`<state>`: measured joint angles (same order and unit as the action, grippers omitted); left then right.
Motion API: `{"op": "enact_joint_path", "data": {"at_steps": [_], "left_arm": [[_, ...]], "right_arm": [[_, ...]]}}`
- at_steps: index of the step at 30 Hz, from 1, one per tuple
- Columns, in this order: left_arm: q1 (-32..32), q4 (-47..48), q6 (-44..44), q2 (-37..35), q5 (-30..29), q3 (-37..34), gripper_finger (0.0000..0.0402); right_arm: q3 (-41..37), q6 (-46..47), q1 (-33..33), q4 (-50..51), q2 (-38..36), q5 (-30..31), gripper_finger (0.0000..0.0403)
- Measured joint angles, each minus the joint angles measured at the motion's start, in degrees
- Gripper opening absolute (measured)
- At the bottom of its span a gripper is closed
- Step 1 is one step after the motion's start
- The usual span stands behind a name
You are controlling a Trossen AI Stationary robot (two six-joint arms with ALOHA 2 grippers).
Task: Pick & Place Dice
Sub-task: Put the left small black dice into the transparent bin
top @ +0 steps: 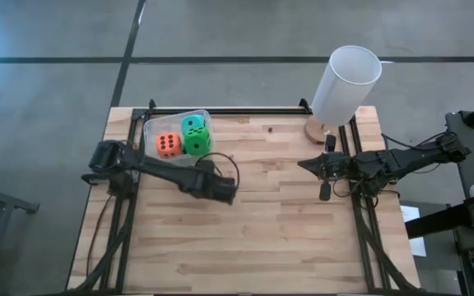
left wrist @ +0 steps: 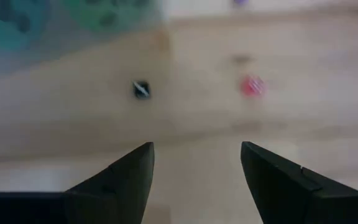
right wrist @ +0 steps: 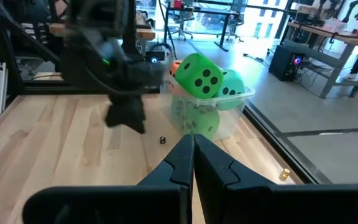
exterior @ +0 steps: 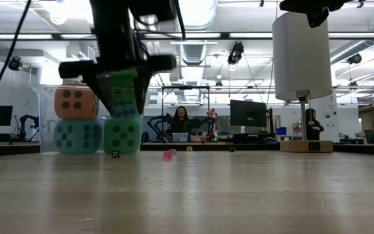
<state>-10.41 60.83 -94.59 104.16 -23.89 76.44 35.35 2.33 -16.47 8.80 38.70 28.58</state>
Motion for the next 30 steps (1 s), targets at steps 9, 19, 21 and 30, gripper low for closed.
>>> {"op": "enact_joint_path", "data": {"at_steps": [9, 19, 21, 30], "left_arm": [[4.5, -5.2, -2.5, 3.3, -0.5, -3.8, 0.0249], [4.5, -16.9, -7.7, 0.6, -2.8, -15.5, 0.0228], [4.5, -20.3, -7.6, 0.0, -2.6, -17.0, 0.0225], [4.5, -21.6, -7.3, -1.3, -2.5, -19.1, 0.0216]], "right_arm": [[0.0, 0.0, 0.0, 0.0, 0.0, 0.0, 0.0008], [0.0, 0.1, 0.0, 0.8, 0.0, 0.0, 0.0008], [0.0, 0.0, 0.0, 1.1, 0.0, 0.0, 0.0008], [0.0, 0.1, 0.0, 1.3, 0.0, 0.0, 0.0008]]}}
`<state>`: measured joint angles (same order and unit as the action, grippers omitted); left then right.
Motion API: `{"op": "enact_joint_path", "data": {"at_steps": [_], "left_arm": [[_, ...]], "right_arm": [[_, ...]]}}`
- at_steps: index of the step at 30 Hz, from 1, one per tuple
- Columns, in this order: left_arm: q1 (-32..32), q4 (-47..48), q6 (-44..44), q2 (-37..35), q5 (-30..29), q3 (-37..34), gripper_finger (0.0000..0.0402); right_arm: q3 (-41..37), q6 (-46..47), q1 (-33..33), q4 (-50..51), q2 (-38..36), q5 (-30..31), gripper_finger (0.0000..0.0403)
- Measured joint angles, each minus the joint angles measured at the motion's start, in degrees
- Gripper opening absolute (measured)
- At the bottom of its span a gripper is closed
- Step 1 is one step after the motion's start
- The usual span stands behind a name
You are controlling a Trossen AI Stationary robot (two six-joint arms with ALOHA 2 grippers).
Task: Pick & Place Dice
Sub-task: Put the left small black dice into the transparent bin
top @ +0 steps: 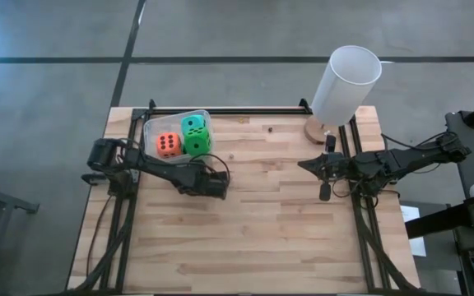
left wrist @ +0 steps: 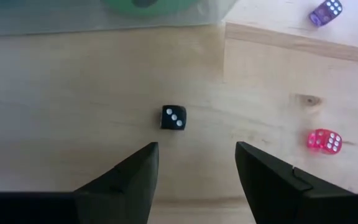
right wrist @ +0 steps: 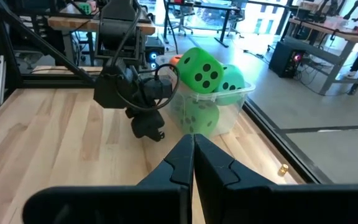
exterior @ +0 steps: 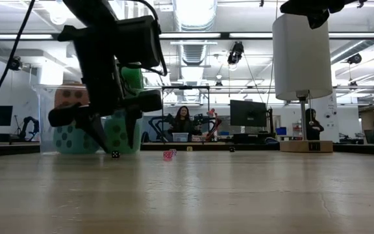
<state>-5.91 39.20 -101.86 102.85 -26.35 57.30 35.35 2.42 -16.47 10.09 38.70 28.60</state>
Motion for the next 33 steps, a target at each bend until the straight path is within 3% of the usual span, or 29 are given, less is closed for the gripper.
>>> {"op": "enact_joint_path", "data": {"at_steps": [23, 33], "left_arm": [[1.8, 3.7, 4.0, 0.0, -1.7, 0.0, 0.0223], [2.4, -4.9, 4.6, 0.0, -3.6, -5.0, 0.0229]], "right_arm": [[0.0, 0.2, 0.0, 0.0, 0.0, 0.0, 0.0008], [0.0, -0.1, 0.0, 0.0, 0.0, 0.0, 0.0008]]}}
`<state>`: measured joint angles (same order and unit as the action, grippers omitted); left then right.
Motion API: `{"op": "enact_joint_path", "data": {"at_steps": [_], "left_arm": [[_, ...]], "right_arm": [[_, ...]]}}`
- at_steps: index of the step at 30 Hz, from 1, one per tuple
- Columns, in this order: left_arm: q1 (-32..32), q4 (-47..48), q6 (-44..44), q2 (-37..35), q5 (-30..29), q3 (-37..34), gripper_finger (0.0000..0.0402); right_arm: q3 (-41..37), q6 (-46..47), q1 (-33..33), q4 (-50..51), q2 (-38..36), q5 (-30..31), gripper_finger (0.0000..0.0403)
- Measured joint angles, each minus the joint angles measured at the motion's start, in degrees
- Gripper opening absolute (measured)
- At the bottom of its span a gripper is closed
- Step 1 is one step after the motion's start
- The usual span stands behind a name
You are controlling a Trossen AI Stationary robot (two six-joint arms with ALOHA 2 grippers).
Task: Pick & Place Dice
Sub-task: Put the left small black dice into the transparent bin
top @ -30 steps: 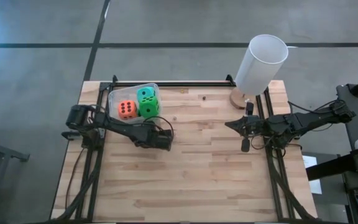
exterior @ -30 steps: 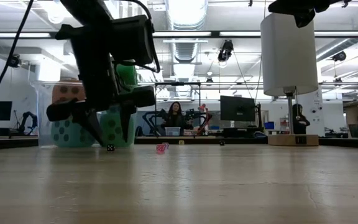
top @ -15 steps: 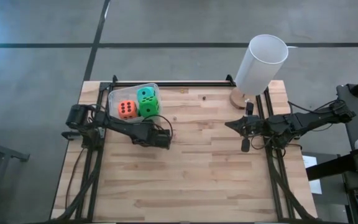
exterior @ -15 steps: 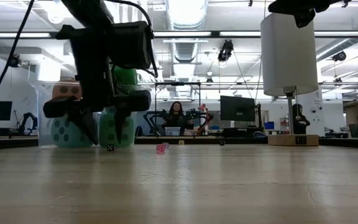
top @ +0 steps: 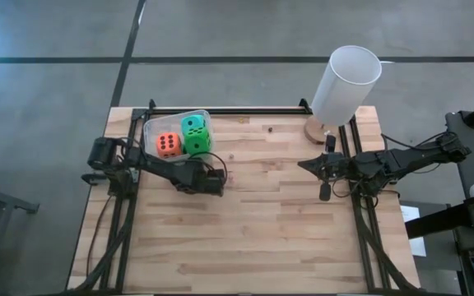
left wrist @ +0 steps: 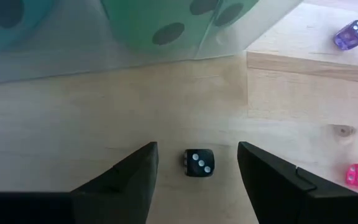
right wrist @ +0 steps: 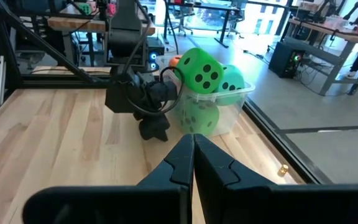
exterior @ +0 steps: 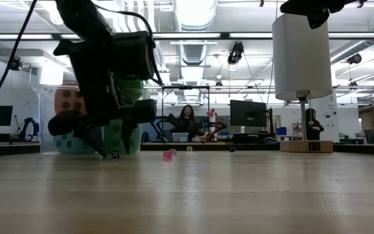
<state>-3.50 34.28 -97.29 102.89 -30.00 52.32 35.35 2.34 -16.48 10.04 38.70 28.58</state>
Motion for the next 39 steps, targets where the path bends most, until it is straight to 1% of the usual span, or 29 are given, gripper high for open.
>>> {"op": "enact_joint_path", "data": {"at_steps": [2, 12, 23, 28, 36, 37, 39], "left_arm": [[0.0, 0.0, 0.1, 0.0, -0.6, -0.1, 0.023], [0.1, -3.4, 7.9, 0.0, -0.9, -0.2, 0.022], [0.1, -3.1, 6.2, 1.6, -1.5, 0.0, 0.018], [0.2, -1.9, 4.0, 1.5, -1.0, 0.0, 0.0144], [0.2, -0.6, 4.1, 1.2, 0.2, 0.0, 0.0058], [0.2, -0.6, 4.1, 1.2, 0.3, 0.0, 0.005], [0.2, -0.5, 4.3, 1.1, 0.4, 0.0, 0.0048]], "right_arm": [[0.0, 0.0, 0.0, 0.0, 0.0, 0.0, 0.0008], [0.0, 0.0, 0.0, 0.0, 0.0, 0.0, 0.0008], [0.0, 0.2, 0.0, 0.0, 0.0, 0.0, 0.0008], [0.0, 0.2, 0.0, 0.0, 0.0, 0.0, 0.0008], [0.0, 0.1, 0.0, 0.0, 0.0, 0.0, 0.0008], [0.0, 0.0, 0.0, 0.0, 0.0, 0.0, 0.0008], [0.0, 0.1, 0.0, 0.0, 0.0, 0.0, 0.0008]]}}
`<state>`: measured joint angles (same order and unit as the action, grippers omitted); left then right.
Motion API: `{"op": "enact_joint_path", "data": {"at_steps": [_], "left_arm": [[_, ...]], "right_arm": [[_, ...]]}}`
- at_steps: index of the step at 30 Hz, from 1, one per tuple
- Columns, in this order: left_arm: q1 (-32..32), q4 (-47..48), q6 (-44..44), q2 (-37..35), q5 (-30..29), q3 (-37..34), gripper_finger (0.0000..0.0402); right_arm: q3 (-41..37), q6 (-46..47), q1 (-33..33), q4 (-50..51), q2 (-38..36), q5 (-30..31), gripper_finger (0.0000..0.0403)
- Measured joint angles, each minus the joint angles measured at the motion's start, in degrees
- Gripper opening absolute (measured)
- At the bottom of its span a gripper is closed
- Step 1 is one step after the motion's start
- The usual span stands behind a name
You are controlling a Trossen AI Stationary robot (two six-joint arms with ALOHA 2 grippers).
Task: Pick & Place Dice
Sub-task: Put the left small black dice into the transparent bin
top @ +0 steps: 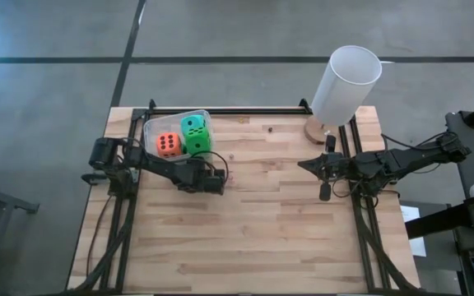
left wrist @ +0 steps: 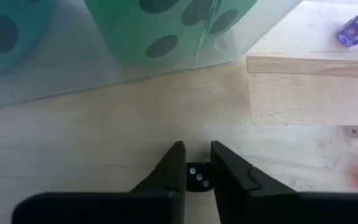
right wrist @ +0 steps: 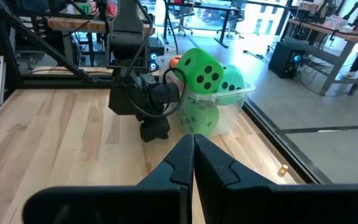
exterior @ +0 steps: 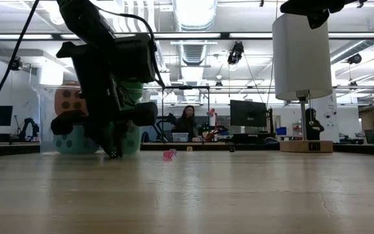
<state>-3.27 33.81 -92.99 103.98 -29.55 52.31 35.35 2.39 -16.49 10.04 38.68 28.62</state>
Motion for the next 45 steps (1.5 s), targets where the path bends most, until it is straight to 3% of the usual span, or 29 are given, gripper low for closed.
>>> {"op": "enact_joint_path", "data": {"at_steps": [9, 15, 22, 28, 33, 38, 45], "left_arm": [[0.0, 3.9, 0.1, -1.4, 2.8, 2.2, 0.0048], [-0.2, 5.9, 8.8, -5.4, 5.6, 5.3, 0.0051], [-2.2, 7.8, 17.7, -14.4, 10.1, 8.5, 0.0051], [-3.4, 12.1, 18.2, -26.1, 10.5, 9.4, 0.0051], [-3.1, 16.3, 18.0, -35.3, 7.5, 9.4, 0.0051], [-2.1, 22.1, 17.8, -41.8, -0.9, 9.4, 0.0051], [6.2, 28.3, 20.4, -43.3, -7.3, 9.3, 0.0051]], "right_arm": [[0.0, 0.0, 0.0, 0.0, 0.0, 0.0, 0.0008], [0.0, -0.2, 0.0, 0.0, 0.0, 0.0, 0.0008], [0.0, -2.0, 0.0, -0.1, 0.0, 0.0, 0.0008], [0.0, -2.0, 0.0, -0.1, 0.0, 0.0, 0.0008], [0.0, -2.0, 0.0, -0.1, 0.0, 0.0, 0.0008], [0.0, -1.5, 0.0, -0.1, 0.0, 0.0, 0.0008], [0.0, -1.3, 0.0, -0.6, 0.0, 0.0, 0.0008]]}}
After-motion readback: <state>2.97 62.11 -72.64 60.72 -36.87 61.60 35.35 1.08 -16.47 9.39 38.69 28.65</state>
